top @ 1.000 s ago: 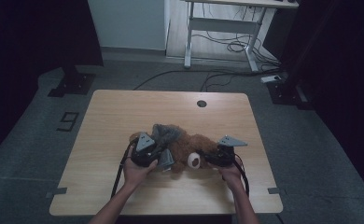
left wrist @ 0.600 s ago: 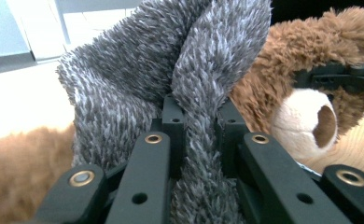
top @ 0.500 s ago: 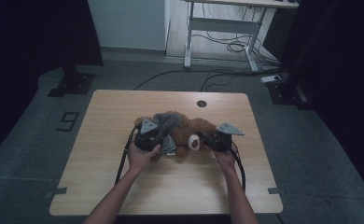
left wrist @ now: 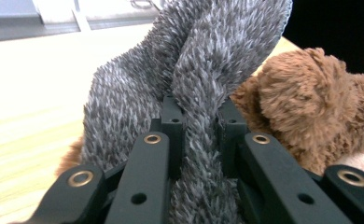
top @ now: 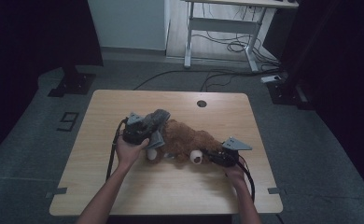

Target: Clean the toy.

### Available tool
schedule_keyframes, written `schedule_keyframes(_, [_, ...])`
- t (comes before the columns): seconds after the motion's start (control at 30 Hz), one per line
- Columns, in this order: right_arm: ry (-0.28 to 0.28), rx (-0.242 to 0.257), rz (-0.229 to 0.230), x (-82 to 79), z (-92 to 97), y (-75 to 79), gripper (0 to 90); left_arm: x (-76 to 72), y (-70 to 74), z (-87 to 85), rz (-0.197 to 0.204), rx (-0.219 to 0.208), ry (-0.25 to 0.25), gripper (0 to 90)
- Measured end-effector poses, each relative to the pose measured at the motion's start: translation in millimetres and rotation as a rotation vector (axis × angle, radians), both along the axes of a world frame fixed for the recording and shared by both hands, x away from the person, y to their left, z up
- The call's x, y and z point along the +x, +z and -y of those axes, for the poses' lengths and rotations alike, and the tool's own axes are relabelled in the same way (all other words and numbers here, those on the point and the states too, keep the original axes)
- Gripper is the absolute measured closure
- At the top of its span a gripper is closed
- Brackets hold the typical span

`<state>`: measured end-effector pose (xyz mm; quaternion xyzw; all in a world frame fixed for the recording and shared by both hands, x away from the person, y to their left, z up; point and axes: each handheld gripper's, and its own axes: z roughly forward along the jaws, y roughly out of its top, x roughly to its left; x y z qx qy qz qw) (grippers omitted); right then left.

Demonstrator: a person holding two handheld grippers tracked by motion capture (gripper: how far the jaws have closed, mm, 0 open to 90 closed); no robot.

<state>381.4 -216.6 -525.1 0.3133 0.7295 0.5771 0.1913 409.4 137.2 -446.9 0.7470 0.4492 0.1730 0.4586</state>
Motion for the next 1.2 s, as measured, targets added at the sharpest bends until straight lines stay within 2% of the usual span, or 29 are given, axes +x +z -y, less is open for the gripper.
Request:
schedule_keyframes(0.1, [-0.003, 0.001, -0.004, 0.2, 0.0, -0.3, 49.9, 1.4, 3.7, 22.4, -0.009, 0.026, -0.066, 77.1])
schedule_keyframes(0.23, [-0.005, 0.014, -0.016, 0.7, 1.5, -2.4, 49.7, 6.7, 5.1, 47.1, -0.033, -0.001, -0.123, 77.0])
schedule_keyframes(0.3, [-0.002, 0.014, -0.015, 0.5, 1.7, -2.9, 49.7, 9.6, 4.3, 59.3, -0.052, 0.003, -0.159, 76.8])
schedule_keyframes(0.43, [-0.001, 0.014, -0.017, 1.1, 1.8, -3.4, 49.5, 10.1, -1.2, 78.1, -0.052, 0.058, -0.175, 76.4])
schedule_keyframes(0.5, [-0.002, 0.017, -0.024, 1.8, 2.0, -3.9, 49.2, 9.9, -4.2, 78.7, -0.047, 0.065, -0.165, 76.6])
schedule_keyframes(0.63, [-0.010, 0.025, -0.032, 2.1, 1.7, -4.0, 47.1, 9.4, -9.8, 70.6, -0.053, 0.049, -0.141, 77.1])
schedule_keyframes(0.77, [-0.037, 0.025, -0.047, 0.6, 0.3, -2.6, 38.8, 4.2, -14.3, 69.4, -0.030, 0.056, -0.132, 77.5])
schedule_keyframes(0.87, [-0.089, 0.024, -0.079, -2.6, -1.9, 1.3, 28.6, -1.5, -17.3, 68.5, -0.006, 0.065, -0.135, 77.6])
schedule_keyframes(0.97, [-0.132, 0.019, -0.126, -5.6, -4.2, 4.5, 20.6, -6.3, -20.5, 60.4, -0.017, 0.023, -0.145, 77.6])
schedule_keyframes(1.07, [-0.150, 0.012, -0.159, -7.7, -5.0, 6.3, 19.0, -11.8, -23.8, 55.5, -0.014, 0.002, -0.144, 77.7])
schedule_keyframes(1.2, [-0.163, 0.003, -0.170, -10.6, -6.7, 6.4, 21.8, -18.9, -26.5, 52.5, -0.006, -0.002, -0.141, 77.7])
